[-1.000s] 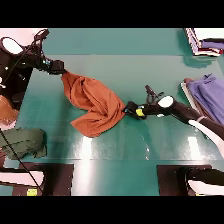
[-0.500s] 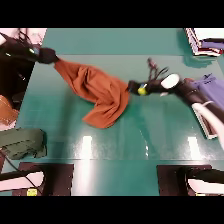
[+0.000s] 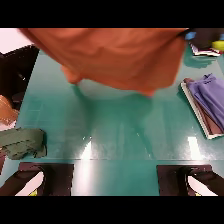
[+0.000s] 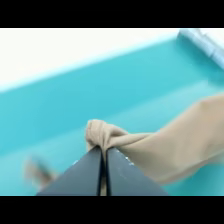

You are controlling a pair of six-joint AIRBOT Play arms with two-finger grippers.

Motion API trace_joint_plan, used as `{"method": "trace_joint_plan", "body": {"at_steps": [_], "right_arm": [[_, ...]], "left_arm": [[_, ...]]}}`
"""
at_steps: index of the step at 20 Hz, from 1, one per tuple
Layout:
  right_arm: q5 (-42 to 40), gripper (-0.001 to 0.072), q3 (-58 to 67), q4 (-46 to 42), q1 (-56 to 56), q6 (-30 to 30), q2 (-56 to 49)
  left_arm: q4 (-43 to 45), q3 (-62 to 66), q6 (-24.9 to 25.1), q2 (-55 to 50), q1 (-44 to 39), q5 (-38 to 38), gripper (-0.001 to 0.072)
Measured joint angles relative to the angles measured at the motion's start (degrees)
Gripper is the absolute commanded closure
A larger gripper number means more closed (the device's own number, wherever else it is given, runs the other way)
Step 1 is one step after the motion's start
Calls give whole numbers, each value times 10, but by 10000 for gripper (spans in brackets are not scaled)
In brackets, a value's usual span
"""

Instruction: Fold the shirts.

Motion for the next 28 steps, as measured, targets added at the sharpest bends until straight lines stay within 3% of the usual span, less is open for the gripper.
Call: {"method": "trace_joint_plan", "body": {"at_steps": [5,9,17,24,25,26,27,28], "right_arm": [[60,693,106,-9,-26,0,38],[94,693,174,-10,-33,9,-8],[135,693,105,-17,-24,32,-224],[78,680,95,-1,-1,21,-409],[73,547,108,6,-1,20,-429],[71,400,120,12,-1,19,-445],[67,385,133,21,-1,19,-458],[66,385,145,28,-1,19,-467]], "left_arm": [[-8,37,-2,65,0,3,684],[33,38,-4,45,0,-6,684],[71,-105,-5,-173,0,-40,683],[69,-169,-4,-386,0,23,680],[69,-171,-4,-400,0,34,495],[68,-172,-4,-410,0,43,200],[68,-171,-4,-417,0,49,151],[68,-169,-5,-422,0,51,192]]}}
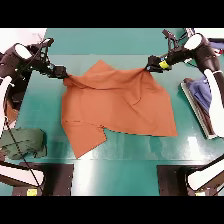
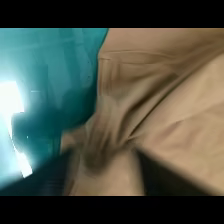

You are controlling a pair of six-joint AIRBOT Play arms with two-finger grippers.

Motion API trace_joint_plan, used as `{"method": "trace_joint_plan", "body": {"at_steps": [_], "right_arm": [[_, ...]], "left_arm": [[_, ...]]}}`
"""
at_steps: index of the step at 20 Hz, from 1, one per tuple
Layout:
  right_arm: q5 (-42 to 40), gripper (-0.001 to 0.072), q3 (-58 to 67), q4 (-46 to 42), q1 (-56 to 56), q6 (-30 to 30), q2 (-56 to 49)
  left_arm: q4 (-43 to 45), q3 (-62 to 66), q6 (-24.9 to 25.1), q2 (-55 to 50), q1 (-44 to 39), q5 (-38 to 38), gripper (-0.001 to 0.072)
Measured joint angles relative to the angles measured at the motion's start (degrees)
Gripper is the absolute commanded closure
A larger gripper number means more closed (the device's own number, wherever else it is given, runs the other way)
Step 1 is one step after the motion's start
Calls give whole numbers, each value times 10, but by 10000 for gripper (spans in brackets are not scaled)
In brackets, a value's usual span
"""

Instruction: Fold the shirts.

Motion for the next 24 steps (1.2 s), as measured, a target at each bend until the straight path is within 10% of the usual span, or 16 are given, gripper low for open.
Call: {"method": "trace_joint_plan", "body": {"at_steps": [11,24], "right_arm": [[66,387,-151,23,-58,-51,183],[5,387,-375,28,-131,-59,399]], "left_arm": [[-9,-159,-25,148,111,-135,207],[-90,-528,-17,285,124,-18,207]]}}
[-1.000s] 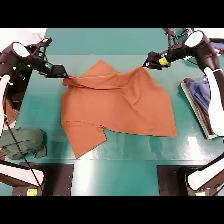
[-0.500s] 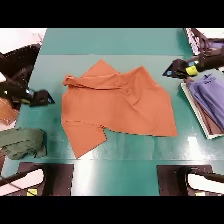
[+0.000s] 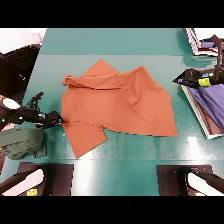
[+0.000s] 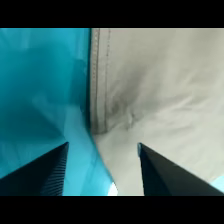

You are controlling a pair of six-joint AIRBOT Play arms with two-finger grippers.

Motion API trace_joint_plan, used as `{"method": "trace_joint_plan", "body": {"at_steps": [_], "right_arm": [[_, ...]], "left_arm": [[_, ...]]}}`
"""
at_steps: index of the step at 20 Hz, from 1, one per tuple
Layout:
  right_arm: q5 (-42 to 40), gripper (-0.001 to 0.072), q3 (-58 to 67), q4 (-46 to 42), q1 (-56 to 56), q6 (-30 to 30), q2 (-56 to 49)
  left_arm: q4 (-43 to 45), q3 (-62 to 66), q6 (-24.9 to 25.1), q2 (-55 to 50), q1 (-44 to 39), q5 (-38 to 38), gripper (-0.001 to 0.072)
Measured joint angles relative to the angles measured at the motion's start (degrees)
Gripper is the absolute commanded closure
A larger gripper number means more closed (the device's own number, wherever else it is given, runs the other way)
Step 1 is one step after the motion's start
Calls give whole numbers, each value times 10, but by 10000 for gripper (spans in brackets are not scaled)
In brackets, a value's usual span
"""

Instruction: Fold the shirts.

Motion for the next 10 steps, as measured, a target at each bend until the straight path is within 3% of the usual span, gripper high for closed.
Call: {"method": "trace_joint_plan", "body": {"at_steps": [3,4,5,6,10], "right_arm": [[-3,387,-6,12,-2,0,6],[-3,387,-7,16,-2,0,7],[-3,387,-7,17,-2,0,8],[-2,387,-8,18,-2,0,9],[33,386,-17,-3,-20,0,12]], "left_arm": [[-15,-14,5,2,-27,28,209],[-17,-16,5,3,-36,40,314],[-17,-18,4,2,-43,52,622],[-16,-21,3,0,-47,62,686],[-20,-5,5,4,-57,58,684]]}}
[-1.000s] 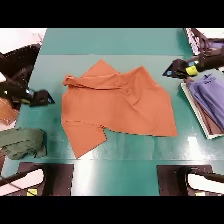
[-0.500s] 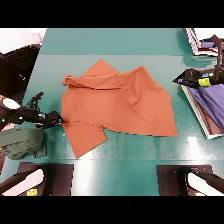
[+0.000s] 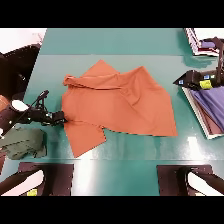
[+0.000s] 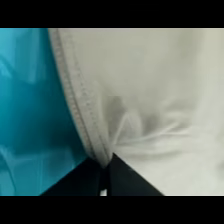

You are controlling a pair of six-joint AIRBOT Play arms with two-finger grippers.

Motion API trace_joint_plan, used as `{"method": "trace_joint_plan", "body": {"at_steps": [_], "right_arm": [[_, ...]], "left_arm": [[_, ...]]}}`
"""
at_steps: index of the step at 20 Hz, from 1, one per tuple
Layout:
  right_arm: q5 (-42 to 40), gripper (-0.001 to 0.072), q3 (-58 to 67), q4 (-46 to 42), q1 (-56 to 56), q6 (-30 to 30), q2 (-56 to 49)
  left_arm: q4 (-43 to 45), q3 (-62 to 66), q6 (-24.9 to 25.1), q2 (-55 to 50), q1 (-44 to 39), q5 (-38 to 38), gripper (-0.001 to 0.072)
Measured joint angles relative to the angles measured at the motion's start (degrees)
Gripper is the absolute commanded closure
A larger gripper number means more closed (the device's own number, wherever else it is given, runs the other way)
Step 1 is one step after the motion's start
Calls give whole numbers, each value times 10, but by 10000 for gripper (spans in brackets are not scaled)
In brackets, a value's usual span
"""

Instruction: Fold the shirts.

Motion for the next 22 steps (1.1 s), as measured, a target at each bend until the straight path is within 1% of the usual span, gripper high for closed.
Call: {"method": "trace_joint_plan", "body": {"at_steps": [3,4,5,7,8,9,10,11,14,17,18,19,20,22], "right_arm": [[32,379,-58,-33,-53,0,23],[39,271,-88,-50,-77,0,33],[42,193,-122,-64,-103,0,44],[49,203,-202,-85,-166,0,64],[48,235,-239,-86,-193,0,70],[43,242,-278,-85,-217,0,74],[36,270,-311,-79,-235,-4,77],[25,271,-339,-68,-248,-8,80],[-15,275,-406,-32,-255,-17,83],[-49,282,-435,1,-223,-22,77],[-56,386,-437,12,-209,-22,70],[-63,456,-436,16,-192,-23,59],[-68,544,-433,20,-176,-23,47],[-78,686,-417,18,-141,-24,27]], "left_arm": [[-1,23,0,21,-2,-17,684],[-2,30,0,30,-2,-20,684],[-2,35,0,38,-3,-23,684],[-2,42,0,51,-3,-26,684],[-2,44,0,55,-3,-28,684],[-2,45,0,58,-3,-28,684],[-2,46,0,60,-3,-29,684],[-3,47,0,61,-3,-30,683],[-3,48,0,64,-3,-30,683],[-4,49,0,64,-3,-30,684],[-4,49,0,65,-3,-30,683],[-4,49,0,65,-3,-30,684],[-4,49,0,65,-3,-31,685],[-3,49,0,68,-3,-34,685]]}}
